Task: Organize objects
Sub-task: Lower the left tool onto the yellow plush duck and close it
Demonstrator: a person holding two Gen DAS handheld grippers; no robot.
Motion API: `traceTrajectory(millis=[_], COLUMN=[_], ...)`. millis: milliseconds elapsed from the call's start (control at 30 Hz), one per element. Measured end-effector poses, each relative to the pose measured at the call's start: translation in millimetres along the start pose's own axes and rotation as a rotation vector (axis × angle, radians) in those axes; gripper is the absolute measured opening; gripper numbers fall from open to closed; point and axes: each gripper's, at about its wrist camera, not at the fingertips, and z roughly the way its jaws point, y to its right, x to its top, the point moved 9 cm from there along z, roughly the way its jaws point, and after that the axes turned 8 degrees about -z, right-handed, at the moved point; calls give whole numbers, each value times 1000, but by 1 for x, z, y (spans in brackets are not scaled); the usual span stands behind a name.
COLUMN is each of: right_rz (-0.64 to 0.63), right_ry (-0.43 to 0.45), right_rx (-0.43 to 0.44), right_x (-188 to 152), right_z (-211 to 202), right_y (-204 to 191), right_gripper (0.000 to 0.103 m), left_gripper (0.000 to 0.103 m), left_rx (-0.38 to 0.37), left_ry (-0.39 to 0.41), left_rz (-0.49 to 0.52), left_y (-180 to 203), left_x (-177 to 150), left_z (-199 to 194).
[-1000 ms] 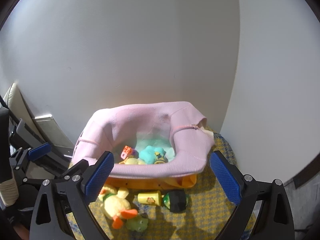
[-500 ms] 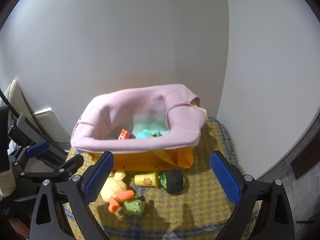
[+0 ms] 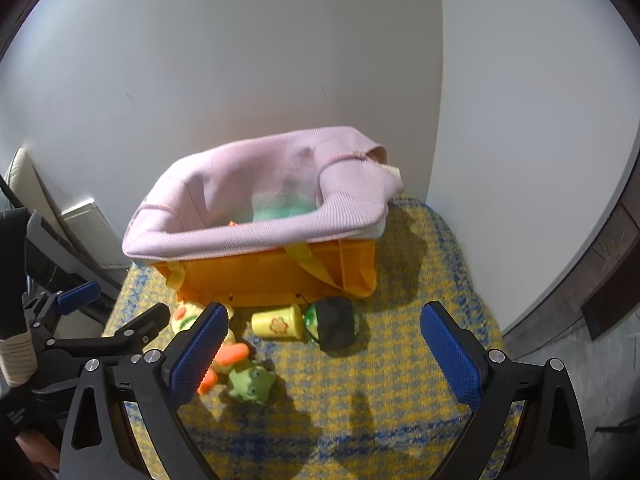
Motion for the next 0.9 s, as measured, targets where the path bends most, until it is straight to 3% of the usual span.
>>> traceTrajectory(millis=[733,900], right_rz=[33,42], right_ry=[-76,-95], right_rx=[2,7], right_x=[-39,-44], right_z=[48,58], right_y=[25,30], right_gripper=[97,97], left_gripper=[102,97], left_rx=[28,41], left_ry=[-83,-90], left_rz=[-78,-103], left_y=[13,11], left_x=[-35,-39], left_z=[70,82])
